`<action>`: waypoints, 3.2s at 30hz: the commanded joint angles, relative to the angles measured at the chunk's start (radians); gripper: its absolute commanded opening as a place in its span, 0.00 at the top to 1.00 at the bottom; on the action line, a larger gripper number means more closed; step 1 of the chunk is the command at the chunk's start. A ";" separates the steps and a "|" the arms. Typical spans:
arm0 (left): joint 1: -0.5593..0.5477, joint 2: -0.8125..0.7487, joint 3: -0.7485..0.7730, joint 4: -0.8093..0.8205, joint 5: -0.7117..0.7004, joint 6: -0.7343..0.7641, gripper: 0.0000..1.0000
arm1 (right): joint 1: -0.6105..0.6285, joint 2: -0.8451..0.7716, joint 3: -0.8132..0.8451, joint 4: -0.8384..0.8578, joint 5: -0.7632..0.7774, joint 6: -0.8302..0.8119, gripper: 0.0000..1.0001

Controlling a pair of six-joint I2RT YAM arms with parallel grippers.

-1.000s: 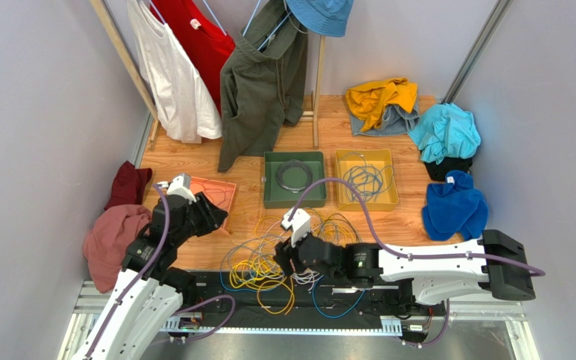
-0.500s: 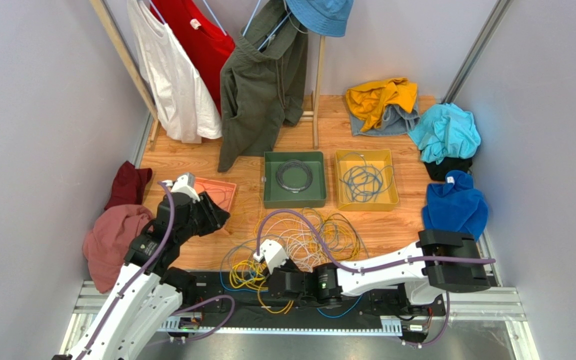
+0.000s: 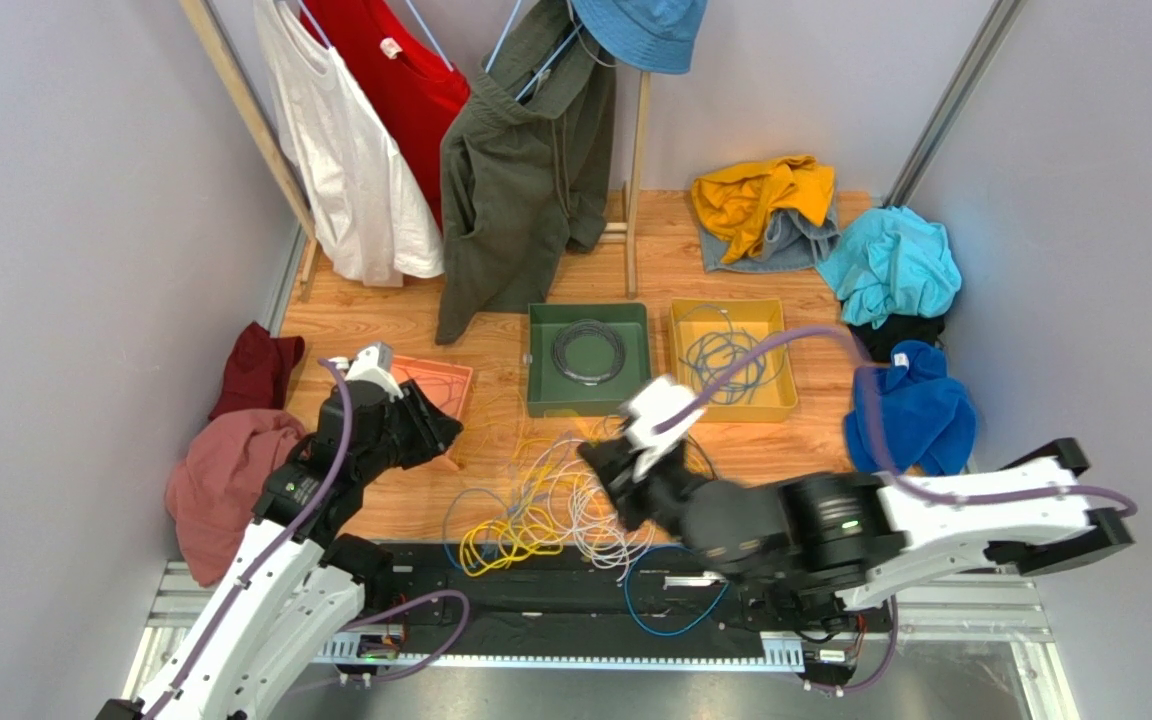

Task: Untangle the cables

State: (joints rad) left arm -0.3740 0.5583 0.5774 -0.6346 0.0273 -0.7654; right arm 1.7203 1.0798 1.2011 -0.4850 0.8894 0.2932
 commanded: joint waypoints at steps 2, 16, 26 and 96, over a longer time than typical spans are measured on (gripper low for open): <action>-0.046 0.009 0.050 0.153 0.036 -0.034 0.59 | 0.025 -0.099 0.205 -0.093 0.147 -0.250 1.00; -0.258 0.147 0.078 0.565 0.229 0.087 0.48 | 0.025 -0.109 0.477 -0.084 0.186 -0.453 1.00; -0.379 0.186 -0.030 0.935 0.292 0.139 0.10 | 0.025 -0.115 0.655 -0.041 0.033 -0.427 1.00; -0.592 0.101 -0.108 0.200 -0.371 -0.156 0.11 | -0.972 0.473 0.502 0.144 -0.661 -0.141 1.00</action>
State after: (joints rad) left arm -0.9619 0.6647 0.4850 -0.4740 -0.3668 -0.9184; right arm 0.7635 1.5780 1.8286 -0.4419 0.2420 0.1204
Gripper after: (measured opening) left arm 0.898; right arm 0.011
